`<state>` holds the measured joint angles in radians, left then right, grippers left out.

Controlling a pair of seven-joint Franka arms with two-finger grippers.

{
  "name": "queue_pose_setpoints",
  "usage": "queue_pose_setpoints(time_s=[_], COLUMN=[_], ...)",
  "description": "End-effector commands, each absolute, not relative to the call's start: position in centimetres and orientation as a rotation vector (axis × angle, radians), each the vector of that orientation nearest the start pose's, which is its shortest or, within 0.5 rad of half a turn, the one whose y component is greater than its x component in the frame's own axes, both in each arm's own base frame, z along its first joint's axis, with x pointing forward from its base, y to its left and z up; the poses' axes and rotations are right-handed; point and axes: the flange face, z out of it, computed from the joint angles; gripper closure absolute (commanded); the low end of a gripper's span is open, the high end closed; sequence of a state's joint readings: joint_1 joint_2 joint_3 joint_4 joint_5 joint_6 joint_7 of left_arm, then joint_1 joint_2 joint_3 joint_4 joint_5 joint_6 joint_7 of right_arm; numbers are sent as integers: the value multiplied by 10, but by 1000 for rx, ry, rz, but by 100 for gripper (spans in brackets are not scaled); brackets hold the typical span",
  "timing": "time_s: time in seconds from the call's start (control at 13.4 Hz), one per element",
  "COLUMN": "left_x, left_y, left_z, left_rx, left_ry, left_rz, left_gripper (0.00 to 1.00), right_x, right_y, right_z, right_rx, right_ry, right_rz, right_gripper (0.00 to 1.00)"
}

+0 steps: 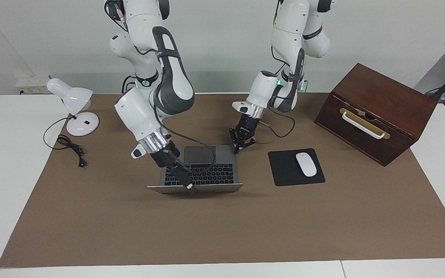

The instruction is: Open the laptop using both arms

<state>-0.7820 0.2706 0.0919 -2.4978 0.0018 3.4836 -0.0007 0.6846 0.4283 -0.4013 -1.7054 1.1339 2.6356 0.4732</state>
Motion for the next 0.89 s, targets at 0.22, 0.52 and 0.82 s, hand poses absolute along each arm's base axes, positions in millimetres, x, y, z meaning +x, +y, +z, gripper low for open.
queue_pose_setpoints(time_s=[0.22,0.52,0.82], left_x=[383,386,385], left_y=[-347,-340,-336], left_z=[254,258,265], left_rx=[-2966,-2972,-2984], left_ry=[1151,1125,1101], left_rz=[-1117,-1125,-1139], left_gripper=[100,100,100], right_x=[643,633,624], right_y=[202,194,175], right_z=[459,503,547], right_rx=[-2022,-2075,-2155], right_ry=[1125,1128,1075], right_rz=[-132,-45,-15], right_gripper=[0,0,0])
